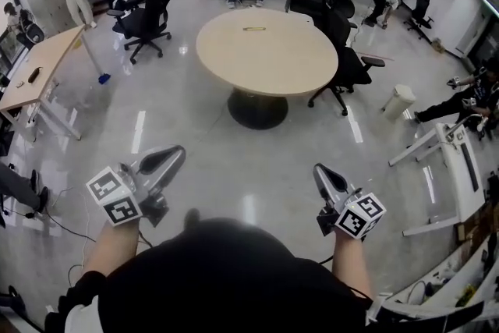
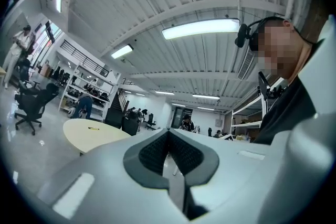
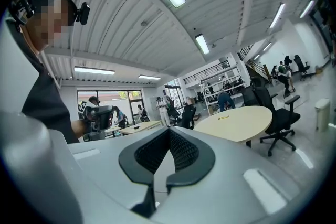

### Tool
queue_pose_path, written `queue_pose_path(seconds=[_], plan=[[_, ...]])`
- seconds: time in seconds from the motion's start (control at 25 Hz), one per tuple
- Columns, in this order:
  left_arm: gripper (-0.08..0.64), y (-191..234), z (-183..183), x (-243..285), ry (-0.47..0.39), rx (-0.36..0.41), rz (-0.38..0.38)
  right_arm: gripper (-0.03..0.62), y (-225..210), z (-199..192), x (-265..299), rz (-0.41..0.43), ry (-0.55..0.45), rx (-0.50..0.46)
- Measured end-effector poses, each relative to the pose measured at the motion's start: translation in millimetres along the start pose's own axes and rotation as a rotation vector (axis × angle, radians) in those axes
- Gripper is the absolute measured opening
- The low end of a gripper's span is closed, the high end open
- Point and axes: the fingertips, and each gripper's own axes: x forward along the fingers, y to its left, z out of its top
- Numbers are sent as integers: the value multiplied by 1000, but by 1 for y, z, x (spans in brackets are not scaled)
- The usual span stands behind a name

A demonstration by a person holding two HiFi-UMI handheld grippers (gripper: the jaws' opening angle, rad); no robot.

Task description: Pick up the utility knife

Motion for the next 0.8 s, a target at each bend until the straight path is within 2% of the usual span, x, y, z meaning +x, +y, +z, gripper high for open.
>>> queue_pose_path(seconds=[0.24,0.4,0.8], plan=[[-6,66,13,11,-39,-23,-69,14,-7,18,51,-69,-3,-44],[-6,123,39,9,-56,-17,-93,14,5,42,114,-66,-15,-80],[-6,258,81,-12,-83,-19,-86,14,17,65,255,-65,-3,-125]])
